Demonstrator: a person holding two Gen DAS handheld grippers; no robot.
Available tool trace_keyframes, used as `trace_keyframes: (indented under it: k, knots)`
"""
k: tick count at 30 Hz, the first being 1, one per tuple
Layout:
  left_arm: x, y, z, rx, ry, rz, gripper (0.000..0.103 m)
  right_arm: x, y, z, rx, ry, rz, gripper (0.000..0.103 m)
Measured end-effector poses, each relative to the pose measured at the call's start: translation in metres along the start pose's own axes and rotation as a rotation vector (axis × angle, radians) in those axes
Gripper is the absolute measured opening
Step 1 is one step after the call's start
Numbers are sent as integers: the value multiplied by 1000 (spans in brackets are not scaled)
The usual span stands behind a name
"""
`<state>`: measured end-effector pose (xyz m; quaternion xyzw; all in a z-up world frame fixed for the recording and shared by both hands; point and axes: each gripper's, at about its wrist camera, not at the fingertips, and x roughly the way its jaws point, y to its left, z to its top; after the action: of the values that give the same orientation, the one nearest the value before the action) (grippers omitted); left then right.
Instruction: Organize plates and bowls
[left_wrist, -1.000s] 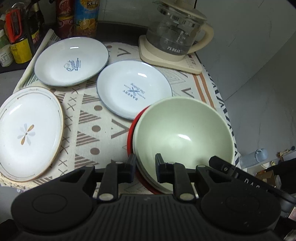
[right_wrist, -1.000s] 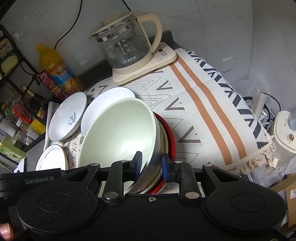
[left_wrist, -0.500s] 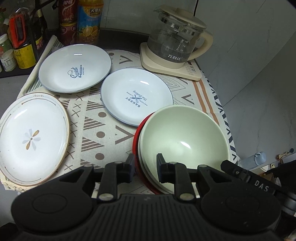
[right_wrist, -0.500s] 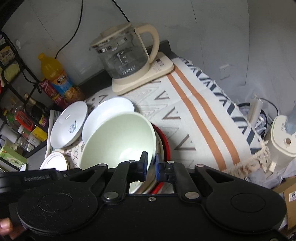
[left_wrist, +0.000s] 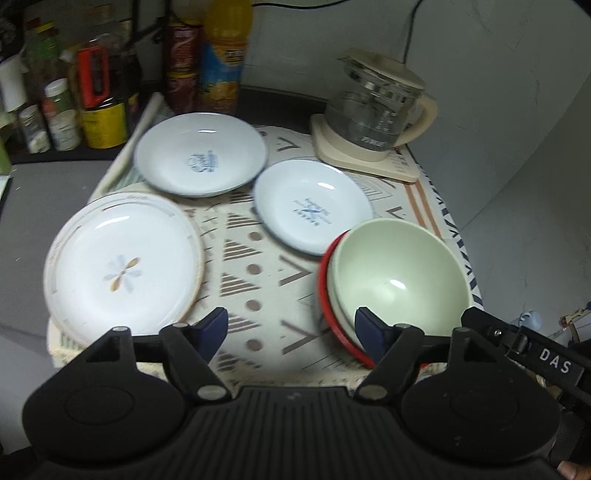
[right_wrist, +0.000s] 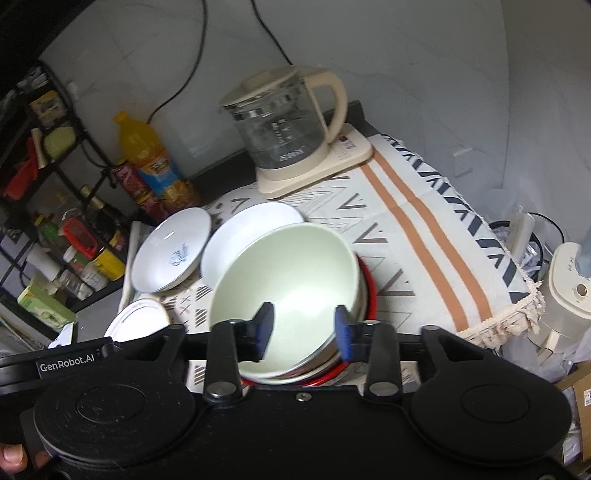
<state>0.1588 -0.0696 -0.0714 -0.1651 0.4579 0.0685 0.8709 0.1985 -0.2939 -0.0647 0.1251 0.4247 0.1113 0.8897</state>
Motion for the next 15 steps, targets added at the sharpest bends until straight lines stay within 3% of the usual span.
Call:
trace_keyframes:
  k: [12, 15]
  knots:
    - [-35, 47, -16, -75, -26, 74, 77, -10, 49, -23, -96, 25, 92, 58]
    - [-44, 56, -19, -92, -36, 91, 84, -10, 61, -26, -116, 30, 112, 63]
